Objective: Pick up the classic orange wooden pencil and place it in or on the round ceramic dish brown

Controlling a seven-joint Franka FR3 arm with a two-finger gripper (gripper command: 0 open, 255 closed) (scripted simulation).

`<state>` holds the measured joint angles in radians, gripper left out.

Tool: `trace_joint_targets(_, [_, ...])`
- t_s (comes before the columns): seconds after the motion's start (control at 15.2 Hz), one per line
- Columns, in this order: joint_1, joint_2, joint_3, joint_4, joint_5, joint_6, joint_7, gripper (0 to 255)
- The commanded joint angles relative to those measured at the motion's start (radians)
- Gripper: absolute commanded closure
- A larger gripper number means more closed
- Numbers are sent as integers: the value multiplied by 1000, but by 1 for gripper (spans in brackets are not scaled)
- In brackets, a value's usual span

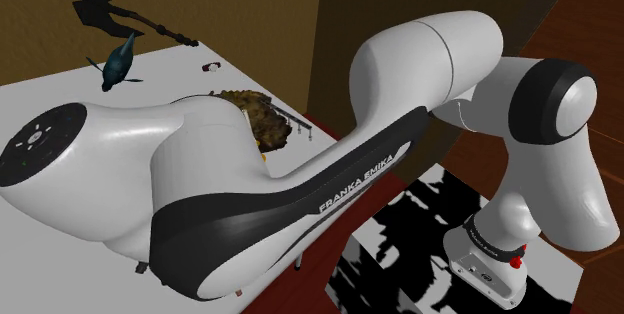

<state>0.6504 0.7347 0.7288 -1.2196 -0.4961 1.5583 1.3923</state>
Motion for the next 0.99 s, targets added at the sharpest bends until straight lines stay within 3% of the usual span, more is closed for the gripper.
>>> trace_joint_targets(0.0, [-1, 1, -1, -1, -1, 0, 0, 0])
trace_joint_targets(0.33, [-1, 1, -1, 0, -1, 0, 0, 0])
trace_joint_targets(0.59, [80, 42, -14, 216, -11, -153, -30, 0])
trace_joint_targets(0.92, [80, 42, -14, 216, -10, -153, -30, 0])
